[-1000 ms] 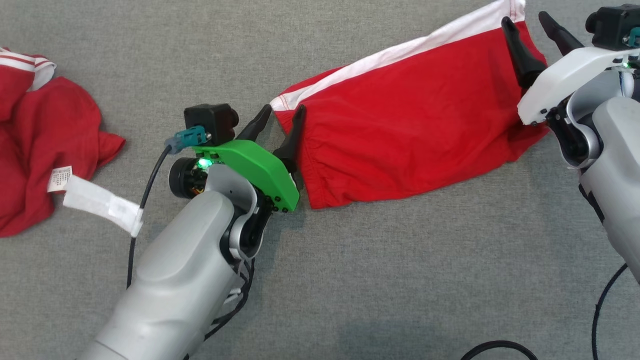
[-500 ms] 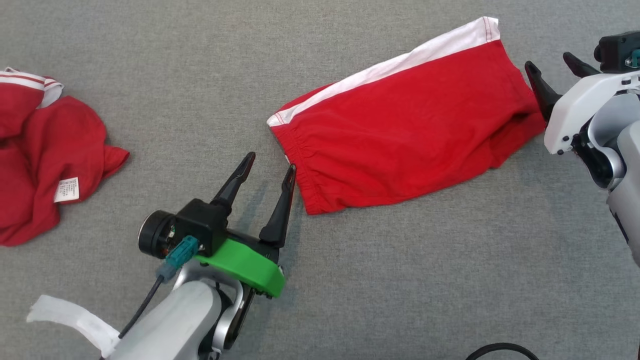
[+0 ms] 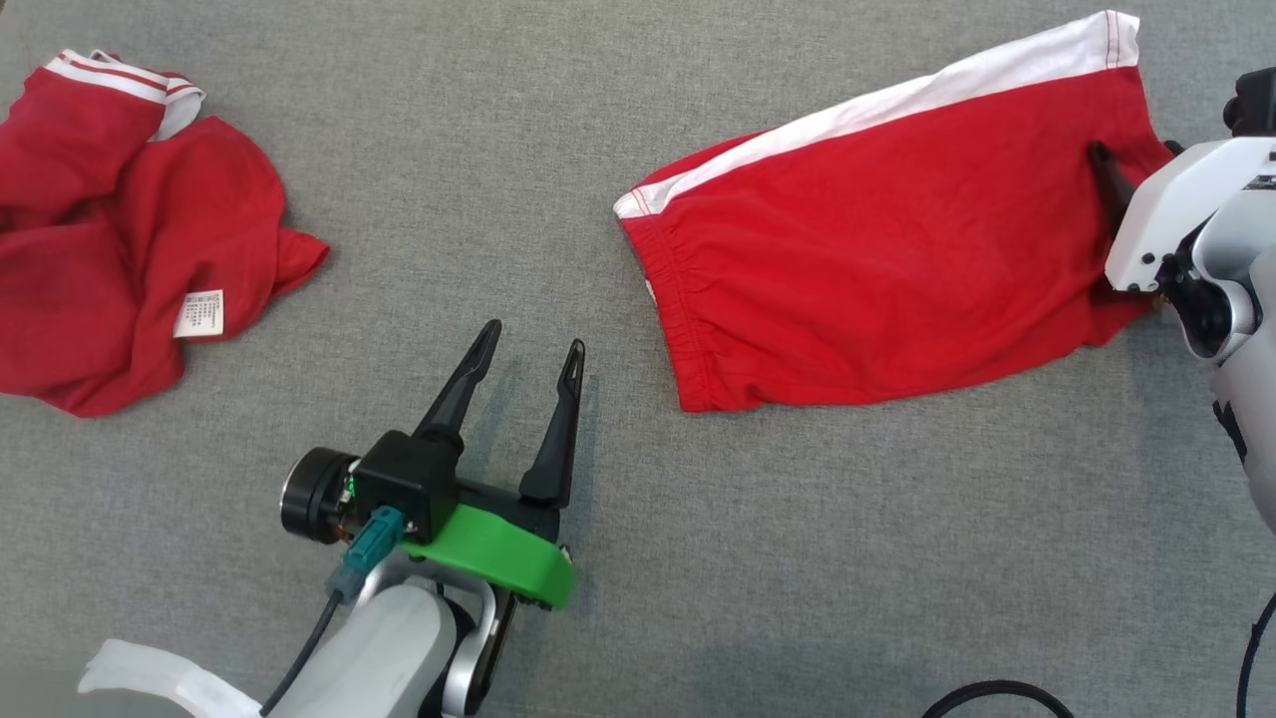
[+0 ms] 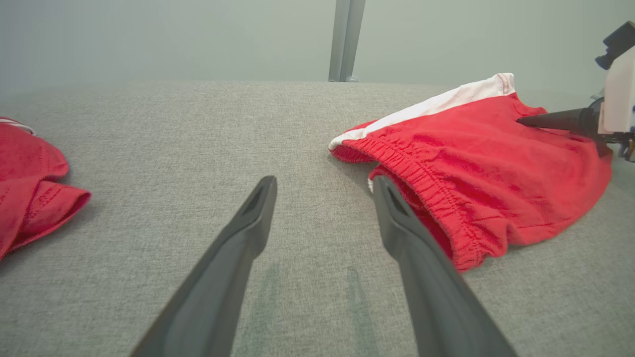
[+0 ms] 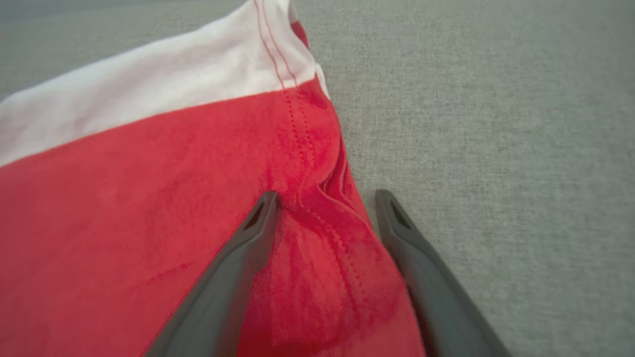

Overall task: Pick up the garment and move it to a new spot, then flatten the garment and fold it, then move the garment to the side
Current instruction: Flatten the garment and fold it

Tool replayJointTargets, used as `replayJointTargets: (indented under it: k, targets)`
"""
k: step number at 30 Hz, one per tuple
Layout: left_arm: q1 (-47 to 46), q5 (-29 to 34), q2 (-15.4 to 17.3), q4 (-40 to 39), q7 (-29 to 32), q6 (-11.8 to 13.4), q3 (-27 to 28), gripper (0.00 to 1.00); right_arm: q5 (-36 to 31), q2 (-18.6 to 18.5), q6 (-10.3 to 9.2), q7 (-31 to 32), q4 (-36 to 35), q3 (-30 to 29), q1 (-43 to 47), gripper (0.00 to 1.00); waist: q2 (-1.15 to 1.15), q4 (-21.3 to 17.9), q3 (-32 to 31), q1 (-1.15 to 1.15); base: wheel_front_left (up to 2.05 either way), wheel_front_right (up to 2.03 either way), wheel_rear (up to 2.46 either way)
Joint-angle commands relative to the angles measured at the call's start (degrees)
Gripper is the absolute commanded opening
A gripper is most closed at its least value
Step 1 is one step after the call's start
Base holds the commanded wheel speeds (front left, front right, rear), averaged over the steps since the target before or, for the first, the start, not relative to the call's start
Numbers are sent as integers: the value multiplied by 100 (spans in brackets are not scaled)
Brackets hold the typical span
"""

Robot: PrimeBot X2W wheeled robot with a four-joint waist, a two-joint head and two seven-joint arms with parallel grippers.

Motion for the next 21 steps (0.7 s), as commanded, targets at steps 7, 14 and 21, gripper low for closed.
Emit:
replayJointTargets:
  k: [7,14,21]
  targets:
    - [614,283,-253,143,-22,-262,521,100,1235,144,14,697,-133,-65,577,0,66,-236,-460,0,0,0,0]
    - [1221,431,-360,365,-23,-532,968,100,1925,-171,4,884,-268,-288,996,0,66,-670,-1100,0,0,0,0]
    - [1716,701,-364,405,-24,-698,1269,100,2044,-570,9,805,-229,-513,1342,0,66,-969,-1489,0,0,0,0]
